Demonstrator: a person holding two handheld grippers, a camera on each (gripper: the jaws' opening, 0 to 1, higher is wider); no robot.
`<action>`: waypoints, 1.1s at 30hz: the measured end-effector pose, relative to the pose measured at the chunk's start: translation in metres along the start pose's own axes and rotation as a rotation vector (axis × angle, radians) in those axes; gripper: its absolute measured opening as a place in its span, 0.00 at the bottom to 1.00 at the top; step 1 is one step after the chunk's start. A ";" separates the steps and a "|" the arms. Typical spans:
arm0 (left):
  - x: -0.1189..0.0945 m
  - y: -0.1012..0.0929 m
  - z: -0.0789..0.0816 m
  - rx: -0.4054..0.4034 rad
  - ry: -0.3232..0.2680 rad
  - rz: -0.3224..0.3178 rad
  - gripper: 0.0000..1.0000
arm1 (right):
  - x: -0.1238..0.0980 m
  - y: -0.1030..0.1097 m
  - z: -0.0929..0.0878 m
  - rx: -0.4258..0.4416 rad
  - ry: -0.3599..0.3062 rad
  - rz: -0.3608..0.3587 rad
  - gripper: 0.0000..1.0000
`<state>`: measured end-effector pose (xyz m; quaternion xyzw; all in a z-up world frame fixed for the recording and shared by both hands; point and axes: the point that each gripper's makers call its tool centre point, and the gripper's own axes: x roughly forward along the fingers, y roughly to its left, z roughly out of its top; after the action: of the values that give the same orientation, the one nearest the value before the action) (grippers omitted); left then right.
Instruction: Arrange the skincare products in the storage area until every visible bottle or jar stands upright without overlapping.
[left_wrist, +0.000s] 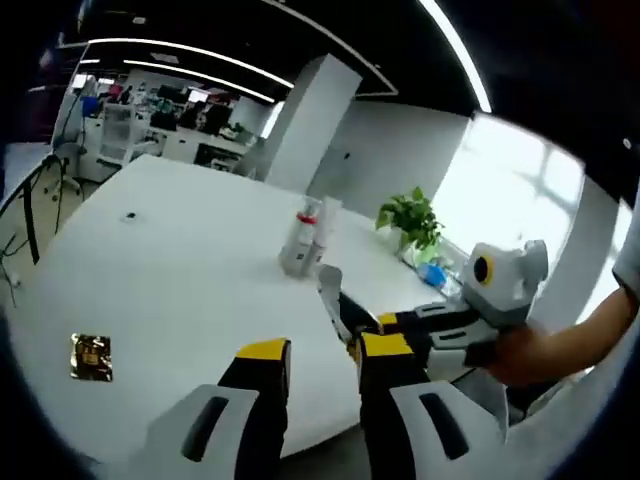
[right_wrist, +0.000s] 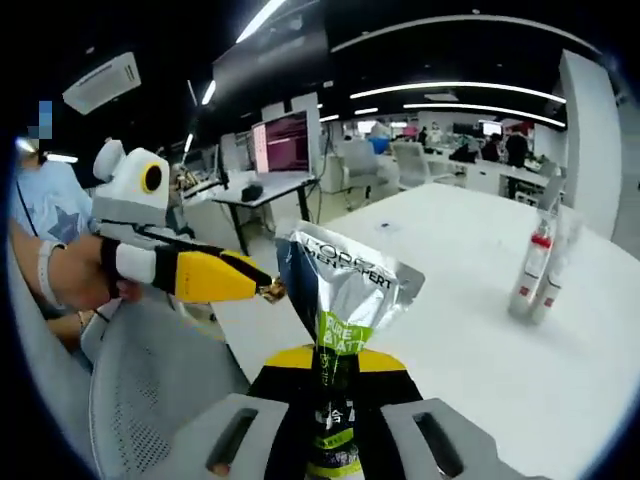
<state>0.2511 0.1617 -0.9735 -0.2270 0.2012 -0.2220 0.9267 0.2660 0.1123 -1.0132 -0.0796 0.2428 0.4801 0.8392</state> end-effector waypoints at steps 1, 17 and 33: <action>0.000 -0.003 -0.001 -0.014 -0.006 -0.008 0.24 | -0.001 0.001 0.001 -0.001 -0.006 0.002 0.04; 0.001 -0.019 0.004 -0.139 -0.051 -0.106 0.26 | -0.001 0.027 0.003 -0.047 -0.041 0.024 0.05; 0.001 -0.010 0.004 -0.164 -0.047 -0.080 0.09 | 0.001 0.035 0.010 -0.123 -0.035 0.059 0.05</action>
<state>0.2509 0.1546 -0.9654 -0.3151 0.1877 -0.2360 0.8999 0.2406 0.1354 -1.0013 -0.1154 0.2006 0.5197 0.8224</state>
